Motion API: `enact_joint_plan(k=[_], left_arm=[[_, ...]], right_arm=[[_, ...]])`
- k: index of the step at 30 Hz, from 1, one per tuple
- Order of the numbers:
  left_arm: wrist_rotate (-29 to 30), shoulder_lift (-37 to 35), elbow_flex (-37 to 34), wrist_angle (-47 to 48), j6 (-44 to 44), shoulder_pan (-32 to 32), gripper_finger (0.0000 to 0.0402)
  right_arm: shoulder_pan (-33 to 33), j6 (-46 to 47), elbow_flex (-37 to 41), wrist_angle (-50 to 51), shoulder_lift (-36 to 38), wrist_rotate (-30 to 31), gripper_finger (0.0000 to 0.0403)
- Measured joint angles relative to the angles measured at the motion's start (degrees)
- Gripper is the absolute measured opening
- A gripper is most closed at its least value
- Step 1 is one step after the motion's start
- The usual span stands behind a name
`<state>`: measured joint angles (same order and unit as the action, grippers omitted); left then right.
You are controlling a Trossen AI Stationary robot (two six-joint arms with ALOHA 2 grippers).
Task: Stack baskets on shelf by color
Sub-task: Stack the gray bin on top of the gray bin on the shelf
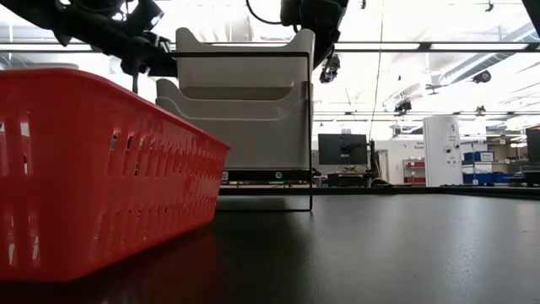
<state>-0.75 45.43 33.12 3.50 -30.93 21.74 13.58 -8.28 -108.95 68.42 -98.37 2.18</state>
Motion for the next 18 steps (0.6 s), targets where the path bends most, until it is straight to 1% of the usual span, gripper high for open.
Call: enact_joint_plan(k=[3,5,18], left_arm=[[-2.09,0.00,0.00,0.01,-0.06,-0.02,0.0000],[-2.27,0.00,0.00,0.01,-0.06,-0.03,0.0000],[-2.62,-0.09,0.00,0.11,-0.03,0.00,0.0000]], right_arm=[[-0.04,0.01,0.00,-0.08,0.00,-2.11,0.0009],[-0.18,0.10,0.00,-0.15,0.00,-3.13,0.0009],[-0.59,0.27,0.00,-0.46,-0.02,-3.70,0.0009]])
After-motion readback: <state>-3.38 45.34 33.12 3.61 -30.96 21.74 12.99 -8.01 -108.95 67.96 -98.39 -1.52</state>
